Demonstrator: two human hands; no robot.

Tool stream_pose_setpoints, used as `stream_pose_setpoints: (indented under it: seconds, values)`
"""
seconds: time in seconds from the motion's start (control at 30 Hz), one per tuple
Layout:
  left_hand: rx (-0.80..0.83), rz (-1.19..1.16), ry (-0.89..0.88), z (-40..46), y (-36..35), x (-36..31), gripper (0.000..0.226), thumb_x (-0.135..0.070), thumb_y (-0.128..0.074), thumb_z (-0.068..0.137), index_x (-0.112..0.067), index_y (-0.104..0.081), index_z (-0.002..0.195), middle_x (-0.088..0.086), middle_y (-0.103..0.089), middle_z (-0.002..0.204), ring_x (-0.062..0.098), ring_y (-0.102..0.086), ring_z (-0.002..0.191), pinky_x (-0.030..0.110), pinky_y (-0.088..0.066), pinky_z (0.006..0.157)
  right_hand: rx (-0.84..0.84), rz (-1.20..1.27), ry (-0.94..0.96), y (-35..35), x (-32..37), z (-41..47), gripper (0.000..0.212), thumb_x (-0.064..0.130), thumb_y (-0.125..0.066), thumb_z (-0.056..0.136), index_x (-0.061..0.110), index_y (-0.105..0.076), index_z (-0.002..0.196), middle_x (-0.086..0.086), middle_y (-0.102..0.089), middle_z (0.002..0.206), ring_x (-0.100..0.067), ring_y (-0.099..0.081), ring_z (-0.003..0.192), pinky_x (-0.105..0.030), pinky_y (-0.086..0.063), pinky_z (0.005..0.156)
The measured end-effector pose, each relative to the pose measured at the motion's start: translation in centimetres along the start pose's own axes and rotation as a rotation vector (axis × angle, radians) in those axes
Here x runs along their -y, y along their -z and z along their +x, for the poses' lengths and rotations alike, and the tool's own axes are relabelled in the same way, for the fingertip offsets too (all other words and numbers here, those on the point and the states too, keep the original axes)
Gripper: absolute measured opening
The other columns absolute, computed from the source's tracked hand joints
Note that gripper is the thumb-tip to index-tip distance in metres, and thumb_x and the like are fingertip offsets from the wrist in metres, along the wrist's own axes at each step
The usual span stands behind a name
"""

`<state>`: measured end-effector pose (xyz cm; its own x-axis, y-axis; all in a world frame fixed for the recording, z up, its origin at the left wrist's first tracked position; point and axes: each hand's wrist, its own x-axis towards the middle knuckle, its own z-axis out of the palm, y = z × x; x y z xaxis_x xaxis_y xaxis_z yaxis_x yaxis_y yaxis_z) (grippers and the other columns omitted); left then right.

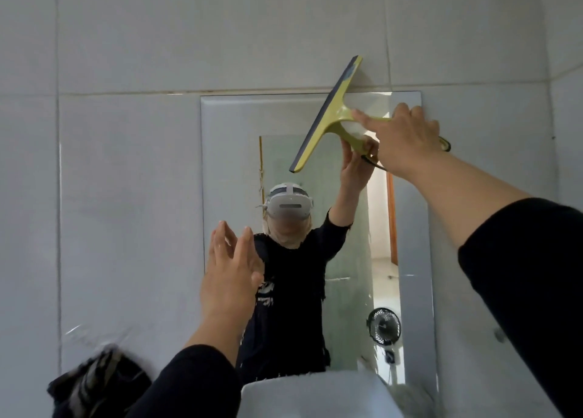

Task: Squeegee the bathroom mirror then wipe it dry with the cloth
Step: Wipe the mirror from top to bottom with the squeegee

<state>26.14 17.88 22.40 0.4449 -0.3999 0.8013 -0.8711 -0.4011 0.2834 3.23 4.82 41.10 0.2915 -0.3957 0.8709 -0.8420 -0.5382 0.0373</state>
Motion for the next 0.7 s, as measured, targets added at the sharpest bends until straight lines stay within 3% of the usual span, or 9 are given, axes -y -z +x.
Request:
stream_pose_setpoints:
  seconds: [0.17, 0.4, 0.7]
  values:
    - [0.002, -0.010, 0.024, -0.1, 0.2, -0.2, 0.082, -0.023, -0.068, 0.083, -0.038, -0.013, 0.142, -0.001, 0.011, 0.155, 0.022, -0.020, 0.142, 0.038, -0.053, 0.087, 0.049, 0.085, -0.120, -0.6, -2.1, -1.5, 0.071, 0.012, -0.042, 0.095, 0.050, -0.011, 0.146, -0.019, -0.040, 0.125, -0.038, -0.038, 0.118, -0.048, -0.037, 0.092]
    - [-0.006, 0.032, 0.019, 0.2, 0.2, 0.1, 0.077, -0.035, -0.070, 0.080, -0.042, -0.018, 0.136, -0.001, 0.000, 0.153, 0.024, -0.036, 0.133, 0.038, -0.054, 0.072, 0.080, 0.240, -0.250, -2.2, -2.9, -3.2, 0.067, 0.019, -0.043, 0.097, 0.041, -0.009, 0.150, -0.016, -0.040, 0.137, -0.039, -0.047, 0.118, -0.044, -0.044, 0.092]
    - [-0.003, 0.056, 0.000, 0.3, 0.1, 0.2, 0.083, -0.032, -0.075, 0.075, -0.043, -0.019, 0.135, -0.001, -0.003, 0.152, 0.025, -0.044, 0.126, 0.031, -0.047, 0.058, 0.109, 0.459, -0.367, -2.5, 1.1, -5.3, 0.066, 0.022, -0.039, 0.097, 0.019, -0.006, 0.154, -0.018, -0.055, 0.127, -0.038, -0.052, 0.117, -0.039, -0.043, 0.091]
